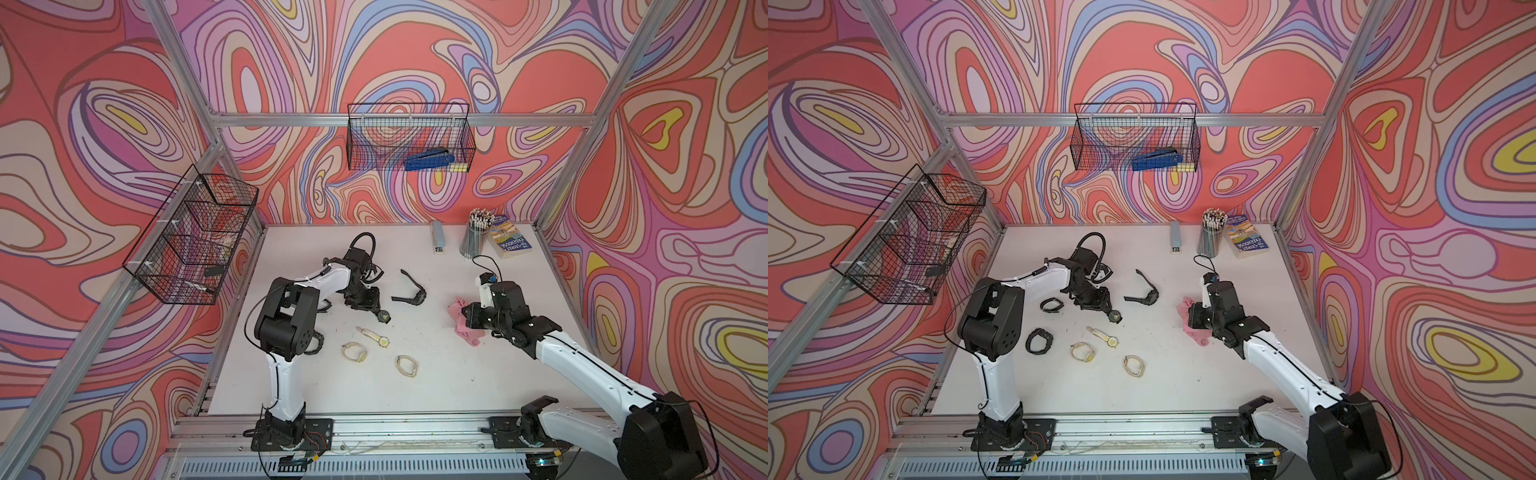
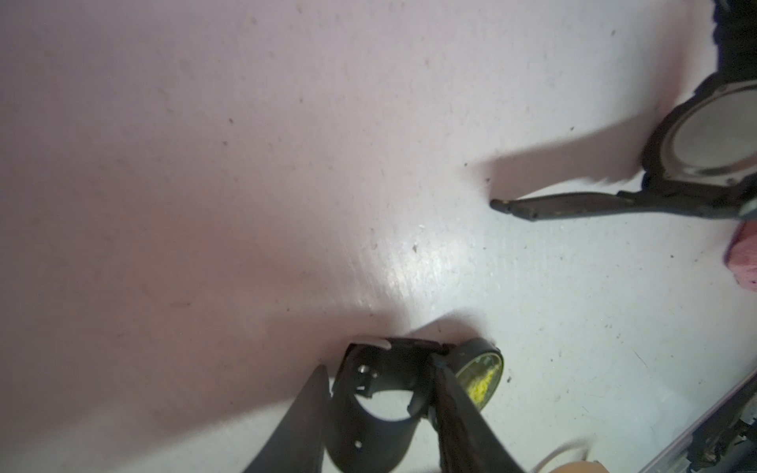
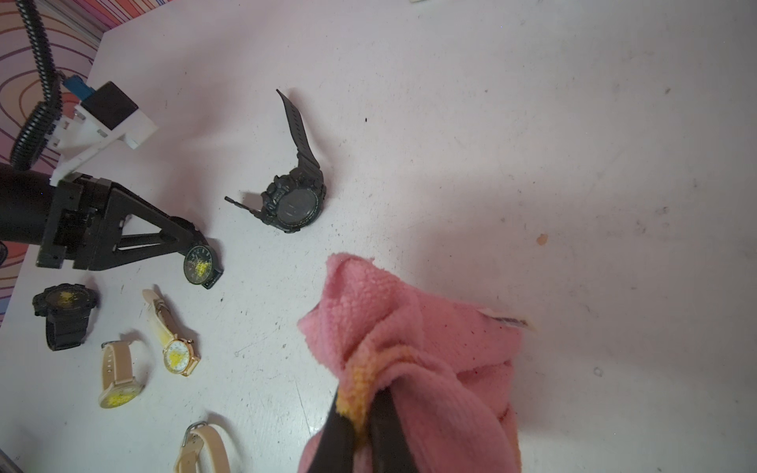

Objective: Wipe the watch dial
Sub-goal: Pick up the watch at the center of the board.

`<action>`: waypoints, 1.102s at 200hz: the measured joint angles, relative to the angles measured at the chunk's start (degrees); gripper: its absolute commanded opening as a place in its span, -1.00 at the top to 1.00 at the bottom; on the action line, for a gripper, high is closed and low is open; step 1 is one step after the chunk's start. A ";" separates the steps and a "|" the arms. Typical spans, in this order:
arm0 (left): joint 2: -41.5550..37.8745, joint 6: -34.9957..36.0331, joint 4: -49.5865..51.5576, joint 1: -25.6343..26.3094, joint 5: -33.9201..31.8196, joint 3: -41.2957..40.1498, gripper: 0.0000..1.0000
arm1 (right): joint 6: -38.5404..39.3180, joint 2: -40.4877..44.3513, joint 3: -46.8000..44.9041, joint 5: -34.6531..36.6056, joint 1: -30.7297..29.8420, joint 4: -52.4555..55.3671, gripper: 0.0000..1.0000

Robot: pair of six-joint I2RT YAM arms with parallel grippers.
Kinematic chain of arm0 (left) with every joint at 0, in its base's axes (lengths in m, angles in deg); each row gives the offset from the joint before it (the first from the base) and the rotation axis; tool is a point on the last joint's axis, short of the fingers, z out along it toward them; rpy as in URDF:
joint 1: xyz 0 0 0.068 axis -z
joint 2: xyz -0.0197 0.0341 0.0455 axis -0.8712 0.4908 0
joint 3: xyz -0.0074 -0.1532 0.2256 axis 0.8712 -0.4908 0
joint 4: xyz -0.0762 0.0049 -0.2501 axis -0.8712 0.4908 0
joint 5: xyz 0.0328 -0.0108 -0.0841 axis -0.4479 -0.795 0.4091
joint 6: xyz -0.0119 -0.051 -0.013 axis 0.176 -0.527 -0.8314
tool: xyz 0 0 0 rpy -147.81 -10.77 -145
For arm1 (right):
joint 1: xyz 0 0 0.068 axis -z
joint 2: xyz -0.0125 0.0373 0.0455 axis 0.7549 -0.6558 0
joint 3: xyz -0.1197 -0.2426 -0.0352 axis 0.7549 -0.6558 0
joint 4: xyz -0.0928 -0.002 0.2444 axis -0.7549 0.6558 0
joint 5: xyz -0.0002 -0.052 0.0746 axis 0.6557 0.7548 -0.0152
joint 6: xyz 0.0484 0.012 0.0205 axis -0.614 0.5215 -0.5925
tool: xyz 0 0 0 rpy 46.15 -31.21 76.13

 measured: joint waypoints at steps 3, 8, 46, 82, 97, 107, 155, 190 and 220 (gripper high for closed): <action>-0.07 -0.09 -0.09 -0.04 0.07 -0.09 0.10 | 0.00 0.00 0.00 0.00 0.00 0.00 1.00; -0.13 -0.11 -0.20 -0.11 0.22 -0.22 0.11 | 0.00 -0.02 0.00 0.00 0.00 0.00 1.00; -0.17 -0.24 -0.22 -0.37 0.74 -0.52 0.26 | 0.00 -0.66 0.00 -0.04 0.00 -0.04 1.00; -0.20 -0.39 -0.28 -0.61 1.14 -0.94 0.43 | 0.00 -0.76 0.00 -0.07 0.00 -0.09 1.00; -0.20 -0.76 -0.39 -0.63 1.70 -1.16 0.48 | 0.00 -1.01 0.00 -0.11 0.00 -0.13 1.00; -0.20 -1.14 -0.63 -0.66 2.21 -1.42 0.53 | -0.02 -1.20 0.00 -0.22 0.00 -0.20 1.00; -1.40 -4.00 -3.34 -0.68 5.27 -4.35 0.69 | -0.02 -1.62 0.00 -0.44 0.00 -0.44 1.00; -5.66 -9.25 -7.58 -0.66 7.76 -9.73 0.86 | -0.02 -1.62 0.00 -0.44 0.00 -0.44 1.00; -10.88 -14.64 -10.45 0.13 8.02 -13.31 0.95 | -0.02 -1.62 0.00 -0.42 0.00 -0.39 1.00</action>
